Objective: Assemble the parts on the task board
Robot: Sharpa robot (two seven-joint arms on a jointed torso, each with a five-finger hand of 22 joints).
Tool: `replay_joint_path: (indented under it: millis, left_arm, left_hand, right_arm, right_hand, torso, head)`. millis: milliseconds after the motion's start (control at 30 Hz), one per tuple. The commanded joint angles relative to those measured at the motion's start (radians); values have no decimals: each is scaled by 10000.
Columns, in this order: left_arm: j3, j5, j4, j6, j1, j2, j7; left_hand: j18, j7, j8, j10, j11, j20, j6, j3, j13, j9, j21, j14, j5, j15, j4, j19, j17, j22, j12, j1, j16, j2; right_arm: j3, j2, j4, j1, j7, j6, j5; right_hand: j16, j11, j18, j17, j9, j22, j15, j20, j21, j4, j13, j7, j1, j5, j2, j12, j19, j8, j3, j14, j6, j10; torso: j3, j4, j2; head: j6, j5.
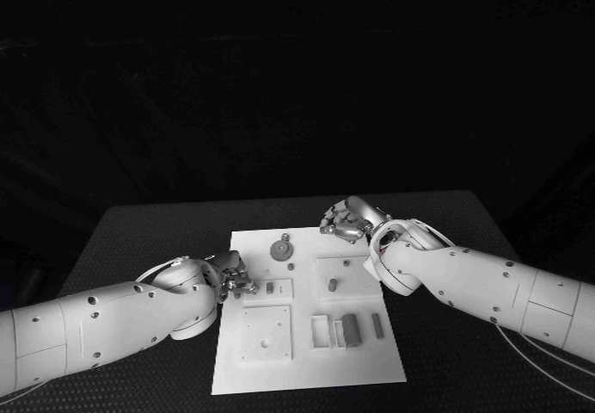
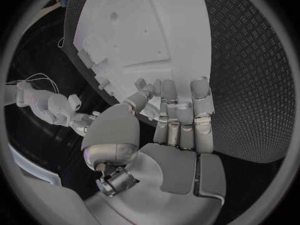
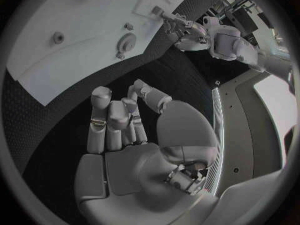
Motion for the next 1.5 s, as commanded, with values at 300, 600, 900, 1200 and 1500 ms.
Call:
replay_joint_path:
  millis: [300, 600, 900, 1200, 1500]
  left_arm:
    - [-11, -138, 34, 636, -23, 51, -121]
    - [-11, -146, 39, 944, -23, 82, -171]
    - [-11, -150, 26, 889, -23, 101, -135]
    - [-10, -172, -4, 764, -23, 101, -99]
    - [-10, -171, -33, 678, -23, 91, -76]
  left_hand:
    - [239, -4, 1142, 93, -67, -289, 38, 36, -20, 586, 70, 474, 37, -541, -69, 357, 19, 229, 40, -4, 46, 121]
    - [214, 1, 1166, 76, -59, -286, 30, -42, -41, 580, 94, 451, 28, -531, -42, 338, 61, 229, 62, -159, 54, 37]
    - [195, -11, 1203, 85, -67, -287, 51, -137, -51, 582, 127, 448, 28, -538, -29, 341, 105, 230, 98, -266, 75, -72]
    - [185, -21, 1234, 77, -76, -309, 46, -358, -87, 565, 143, 444, 28, -547, 281, 327, 154, 215, 132, -710, 57, -429]
    - [182, -41, 1259, 57, -98, -348, 34, -952, -145, 523, 164, 455, 64, -570, 127, 280, 209, 215, 176, -1039, 16, -342]
  right_arm:
    - [6, -11, 12, 2, 103, 133, 18]
    - [6, -15, 7, 2, 99, 145, 145]
    - [6, -21, 6, 2, 92, 139, 147]
    - [6, -26, -1, 2, 88, 150, 149]
    - [6, -25, -14, 2, 79, 162, 149]
  right_hand:
    - [-43, 0, 293, 0, 23, 180, -50, -16, -8, -10, -12, 11, 18, 41, -115, -43, 86, -13, 45, 28, 64, 87]
    - [-44, -4, 293, 0, 33, 180, -52, -14, -9, -10, -13, 6, 17, 41, -121, -44, 88, -11, 43, 29, 67, 88]
    - [-46, -7, 293, 0, 43, 179, -56, -11, -10, -6, -13, 1, 11, 41, -122, -46, 89, -11, 41, 29, 66, 89]
    - [-48, -12, 293, 0, 52, 178, -59, -9, -12, -7, -14, -3, 13, 42, -124, -47, 89, -10, 43, 29, 68, 89]
    - [-49, -15, 293, 0, 64, 179, -63, -10, -13, -17, -14, -5, 23, 41, -136, -48, 89, -7, 44, 30, 71, 89]
  torso:
    - [-2, 2, -4]
    - [2, 1, -3]
    - [5, -1, -1]
    - [3, 2, -2]
    - [1, 2, -2]
  head:
    - [-12, -20]
    - [-25, -27]
    - [-24, -30]
    - [-26, -42]
    - [-24, -41]
